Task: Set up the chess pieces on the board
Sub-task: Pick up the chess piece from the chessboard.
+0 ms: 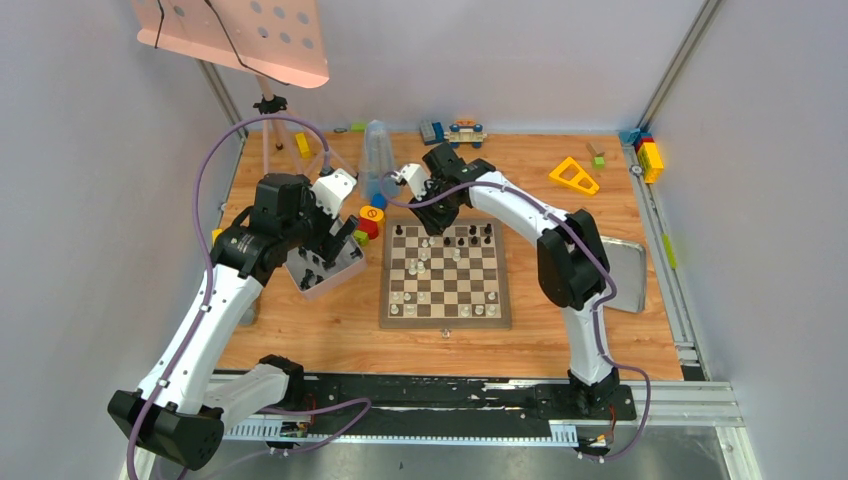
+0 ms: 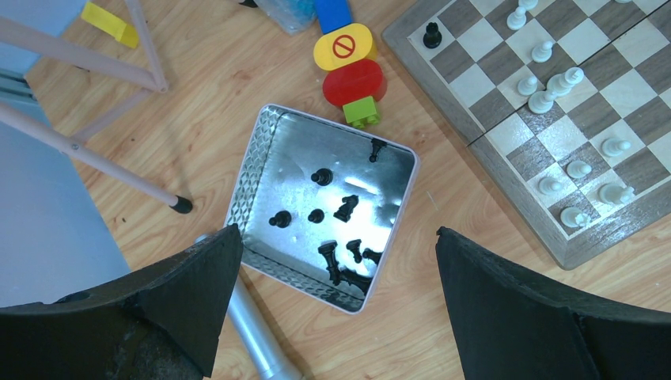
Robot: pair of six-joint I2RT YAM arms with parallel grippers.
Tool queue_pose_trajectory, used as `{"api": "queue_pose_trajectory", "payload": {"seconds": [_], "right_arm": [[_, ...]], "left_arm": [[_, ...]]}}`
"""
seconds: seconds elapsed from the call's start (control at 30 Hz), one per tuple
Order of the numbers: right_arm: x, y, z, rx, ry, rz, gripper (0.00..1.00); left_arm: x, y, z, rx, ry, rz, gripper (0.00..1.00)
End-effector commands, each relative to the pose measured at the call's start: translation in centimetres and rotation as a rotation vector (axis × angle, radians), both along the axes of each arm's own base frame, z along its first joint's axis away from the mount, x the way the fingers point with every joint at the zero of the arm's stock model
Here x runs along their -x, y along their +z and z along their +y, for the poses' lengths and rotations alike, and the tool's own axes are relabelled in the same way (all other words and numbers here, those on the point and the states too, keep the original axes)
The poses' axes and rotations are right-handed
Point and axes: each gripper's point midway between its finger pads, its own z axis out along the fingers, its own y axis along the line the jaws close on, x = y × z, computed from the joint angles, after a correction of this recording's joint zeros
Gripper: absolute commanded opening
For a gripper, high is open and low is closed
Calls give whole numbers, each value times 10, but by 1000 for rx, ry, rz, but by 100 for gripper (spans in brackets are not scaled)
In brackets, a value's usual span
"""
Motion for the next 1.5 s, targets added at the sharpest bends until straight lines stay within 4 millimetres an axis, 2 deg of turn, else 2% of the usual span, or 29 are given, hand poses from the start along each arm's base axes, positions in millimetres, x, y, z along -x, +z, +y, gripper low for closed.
{"api": "queue_pose_trajectory", "payload": {"seconds": [0.0, 0.4, 1.47], "right_arm": [[-6, 5, 12, -27, 10, -14, 31], [-1, -10, 11, -13, 15, 18, 29], [2, -26, 19, 3, 31, 44, 26]], "left_arm": [[-4, 11, 2, 2, -2, -51, 100], [-5, 8, 1, 3, -2, -45, 100], [-4, 5, 3, -7, 0, -45, 100]]}}
